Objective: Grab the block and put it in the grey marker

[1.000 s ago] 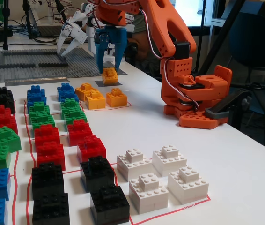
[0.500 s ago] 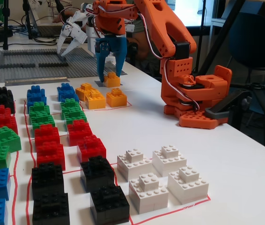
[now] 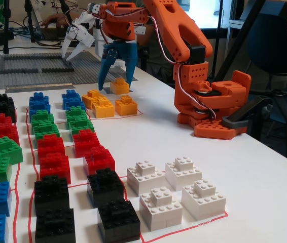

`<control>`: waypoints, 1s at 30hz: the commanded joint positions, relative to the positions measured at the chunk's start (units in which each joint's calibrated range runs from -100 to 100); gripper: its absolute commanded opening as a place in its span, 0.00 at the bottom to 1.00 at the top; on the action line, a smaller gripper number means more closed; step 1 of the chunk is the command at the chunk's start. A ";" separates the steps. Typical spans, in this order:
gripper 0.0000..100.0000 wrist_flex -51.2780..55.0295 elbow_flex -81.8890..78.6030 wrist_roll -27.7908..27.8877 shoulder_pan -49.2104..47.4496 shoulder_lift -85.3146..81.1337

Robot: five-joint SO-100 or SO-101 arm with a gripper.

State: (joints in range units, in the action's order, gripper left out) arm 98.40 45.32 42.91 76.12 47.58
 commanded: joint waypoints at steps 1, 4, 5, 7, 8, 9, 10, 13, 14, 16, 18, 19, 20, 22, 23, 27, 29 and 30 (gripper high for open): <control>0.35 0.30 5.56 0.05 2.34 -7.43; 0.36 0.46 5.74 0.34 2.75 -9.24; 0.35 0.70 5.65 0.63 2.83 -10.28; 0.35 1.03 4.74 1.07 3.08 -12.87; 0.34 1.03 4.02 1.27 3.08 -14.25; 0.33 1.03 3.11 1.47 3.08 -15.72; 0.32 1.03 2.02 1.42 2.83 -17.36; 0.24 1.19 -0.43 1.47 2.00 -22.37; 0.23 1.19 -0.88 1.17 1.67 -23.84; 0.20 1.19 -1.79 0.10 0.42 -26.77; 0.15 1.19 -3.06 -0.63 -0.99 -29.54; 0.12 1.19 -3.70 -1.32 -1.91 -30.74; 0.10 1.19 -4.42 -2.00 -2.99 -32.04; 0.06 1.19 -6.06 -3.37 -5.32 -33.77; 0.05 1.19 -7.33 -4.25 -6.65 -34.54; 0.01 1.19 -13.69 -8.89 -13.14 -37.91; 0.01 1.19 -16.59 -11.53 -16.97 -39.47; 0.00 1.19 -17.95 -12.84 -18.80 -40.33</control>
State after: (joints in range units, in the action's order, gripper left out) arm 98.56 27.07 33.58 61.88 17.37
